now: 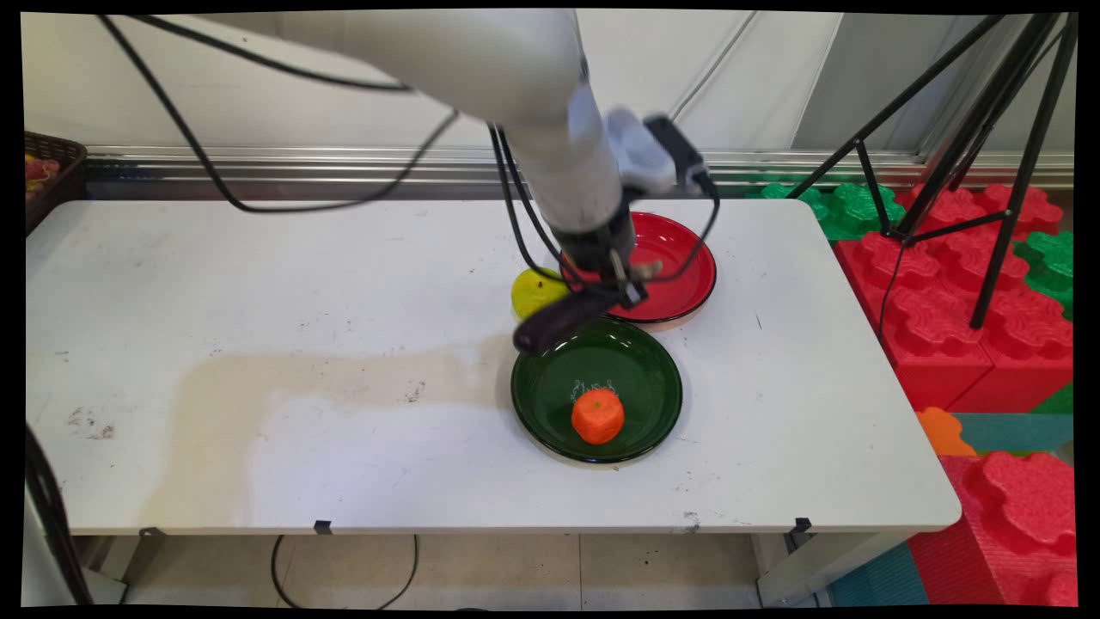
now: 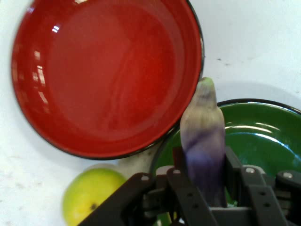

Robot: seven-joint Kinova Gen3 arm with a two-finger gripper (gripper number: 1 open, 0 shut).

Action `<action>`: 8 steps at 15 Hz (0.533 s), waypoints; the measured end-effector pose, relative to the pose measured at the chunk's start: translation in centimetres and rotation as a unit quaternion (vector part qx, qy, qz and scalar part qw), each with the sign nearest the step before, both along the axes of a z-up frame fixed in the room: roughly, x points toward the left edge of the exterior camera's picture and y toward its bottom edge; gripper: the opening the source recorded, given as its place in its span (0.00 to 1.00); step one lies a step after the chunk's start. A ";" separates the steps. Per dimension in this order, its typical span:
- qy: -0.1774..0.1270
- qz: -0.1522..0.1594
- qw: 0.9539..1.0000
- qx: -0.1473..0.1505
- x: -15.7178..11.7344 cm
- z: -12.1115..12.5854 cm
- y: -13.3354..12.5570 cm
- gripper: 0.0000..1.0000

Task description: Place the picked object on the table

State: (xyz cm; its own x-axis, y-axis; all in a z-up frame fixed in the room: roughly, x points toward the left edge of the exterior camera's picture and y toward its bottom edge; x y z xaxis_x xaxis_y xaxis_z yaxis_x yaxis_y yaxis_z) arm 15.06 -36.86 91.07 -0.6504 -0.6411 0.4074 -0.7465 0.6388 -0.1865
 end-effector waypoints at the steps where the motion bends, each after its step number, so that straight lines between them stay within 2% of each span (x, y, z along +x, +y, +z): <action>1: -0.001 -0.002 1.000 -0.006 0.5 1.3 0.1 0.00; 8: -0.011 -0.001 0.999 -0.031 5.4 7.1 0.3 0.00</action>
State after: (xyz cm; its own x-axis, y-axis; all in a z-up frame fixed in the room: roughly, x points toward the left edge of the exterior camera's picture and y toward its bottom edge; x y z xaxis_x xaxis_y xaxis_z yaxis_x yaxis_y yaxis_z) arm 20.47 -36.54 98.21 -0.6607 -0.6137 0.4322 -0.7407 0.6262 -0.2431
